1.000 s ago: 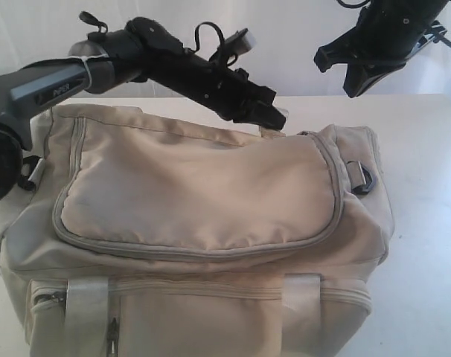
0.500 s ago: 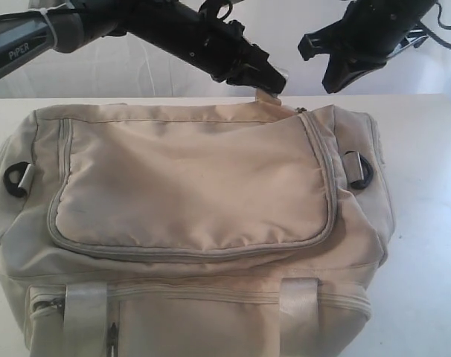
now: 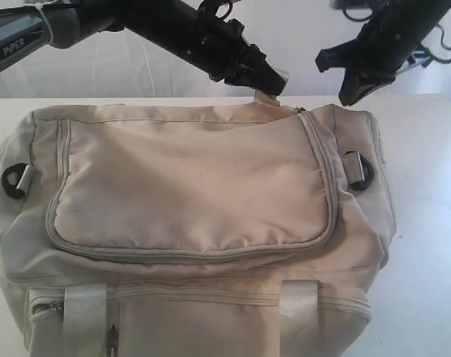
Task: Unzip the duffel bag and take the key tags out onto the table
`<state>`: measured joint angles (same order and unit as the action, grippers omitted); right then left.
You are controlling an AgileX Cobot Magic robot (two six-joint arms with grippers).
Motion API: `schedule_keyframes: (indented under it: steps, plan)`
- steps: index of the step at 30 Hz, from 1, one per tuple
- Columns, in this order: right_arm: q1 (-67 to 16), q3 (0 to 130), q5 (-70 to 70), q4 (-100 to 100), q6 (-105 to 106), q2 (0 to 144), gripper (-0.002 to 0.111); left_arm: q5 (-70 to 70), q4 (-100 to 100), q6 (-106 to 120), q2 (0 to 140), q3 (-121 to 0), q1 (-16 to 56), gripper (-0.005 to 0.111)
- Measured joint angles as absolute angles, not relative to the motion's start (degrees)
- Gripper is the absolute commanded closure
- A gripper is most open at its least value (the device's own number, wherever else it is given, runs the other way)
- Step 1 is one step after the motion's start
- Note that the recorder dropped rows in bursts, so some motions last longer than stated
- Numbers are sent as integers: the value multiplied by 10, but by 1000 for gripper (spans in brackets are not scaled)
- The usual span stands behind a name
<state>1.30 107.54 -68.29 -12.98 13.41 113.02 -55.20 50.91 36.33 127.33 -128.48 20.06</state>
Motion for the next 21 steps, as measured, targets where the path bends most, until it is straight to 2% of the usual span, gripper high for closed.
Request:
schedule_keyframes:
  steps: [7, 15, 18, 21]
  plan:
    - [20, 1084, -696, -277, 214, 1204, 108, -547, 498, 372, 1256, -1284, 201, 107]
    - [22, 1085, -697, -344, 231, 1142, 108, -540, 479, 372, 1253, -1284, 201, 107]
    - [22, 1083, -698, -344, 233, 1112, 108, -535, 479, 372, 1253, -1284, 201, 107]
    - [21, 1082, -699, -259, 216, 1109, 108, -534, 483, 372, 1252, -1283, 201, 107]
